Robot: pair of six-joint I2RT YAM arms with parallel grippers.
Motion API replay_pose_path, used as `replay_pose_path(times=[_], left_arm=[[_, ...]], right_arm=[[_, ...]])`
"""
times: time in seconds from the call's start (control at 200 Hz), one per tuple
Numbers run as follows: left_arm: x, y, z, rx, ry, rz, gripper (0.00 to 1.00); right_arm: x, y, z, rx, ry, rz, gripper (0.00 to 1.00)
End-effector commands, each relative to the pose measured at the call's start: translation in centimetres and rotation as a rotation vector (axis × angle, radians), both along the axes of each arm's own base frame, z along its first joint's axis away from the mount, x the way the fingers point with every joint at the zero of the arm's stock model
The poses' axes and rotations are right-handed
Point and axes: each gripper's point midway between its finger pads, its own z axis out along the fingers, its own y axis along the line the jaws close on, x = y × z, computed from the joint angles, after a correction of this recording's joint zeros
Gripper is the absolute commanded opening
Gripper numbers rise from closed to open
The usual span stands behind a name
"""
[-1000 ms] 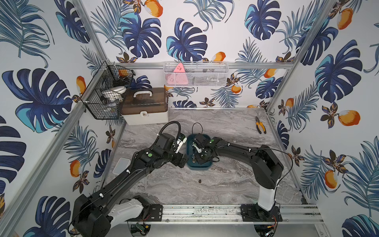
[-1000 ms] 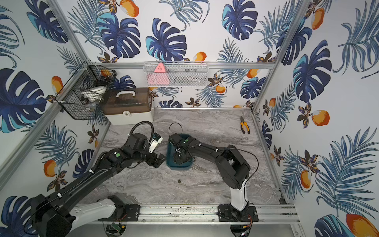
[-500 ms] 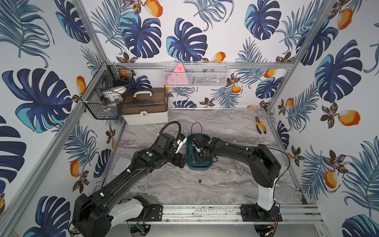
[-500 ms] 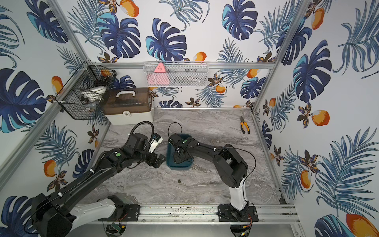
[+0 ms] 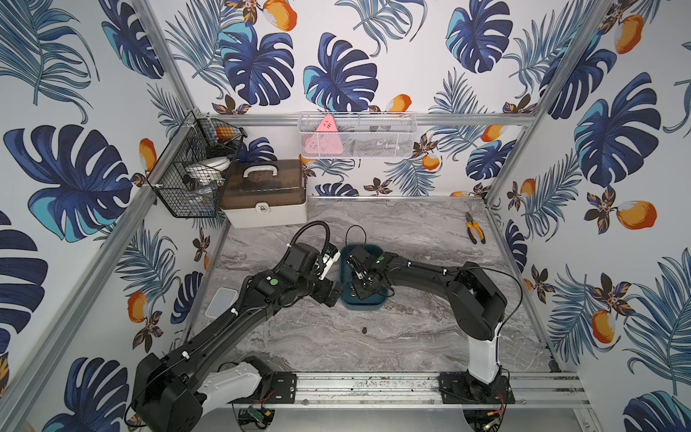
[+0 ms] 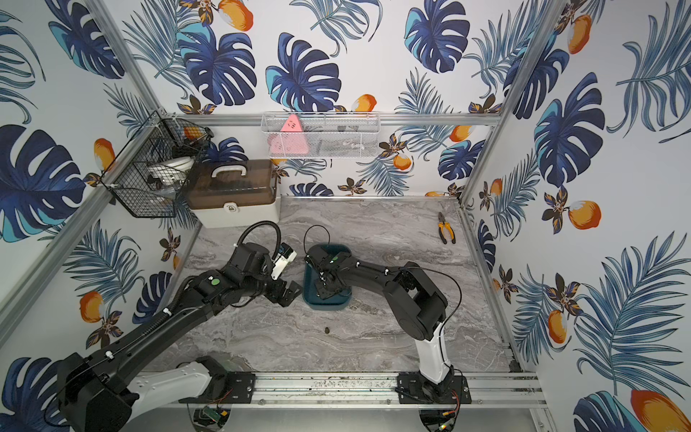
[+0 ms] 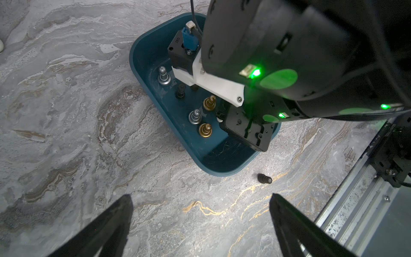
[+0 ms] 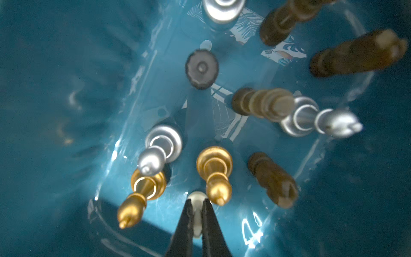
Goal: Put the chess pieces into the storage box
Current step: Place the chess piece in the storage box.
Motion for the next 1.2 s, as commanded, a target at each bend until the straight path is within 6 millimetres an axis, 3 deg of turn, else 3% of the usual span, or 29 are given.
replay_pose_path(times=[0.0, 0.435, 0.811, 1.001, 1.196], left_arm=[[0.2, -0.1, 0.4, 0.000, -0.019, -0.010, 0.99], [0.2, 0.0, 0.5, 0.000, -0.020, -0.011, 0.99], [0.1, 0.0, 0.5, 0.000, -0.023, -0.013, 0.99], [0.1, -0.1, 0.4, -0.003, -0.020, -0.015, 0.99], [-0.3, -0.5, 1.1, -0.046, -0.038, -0.027, 0.99]], right_arm=[[0.4, 0.3, -0.1, -0.005, -0.018, 0.000, 0.07], [0.4, 0.3, -0.3, -0.018, -0.019, 0.002, 0.10], [0.6, 0.7, 0.7, -0.003, -0.038, 0.006, 0.25], [0.5, 0.8, 2.8, 0.023, -0.053, 0.004, 0.33], [-0.7, 0.3, 7.3, 0.105, -0.071, 0.005, 0.35]])
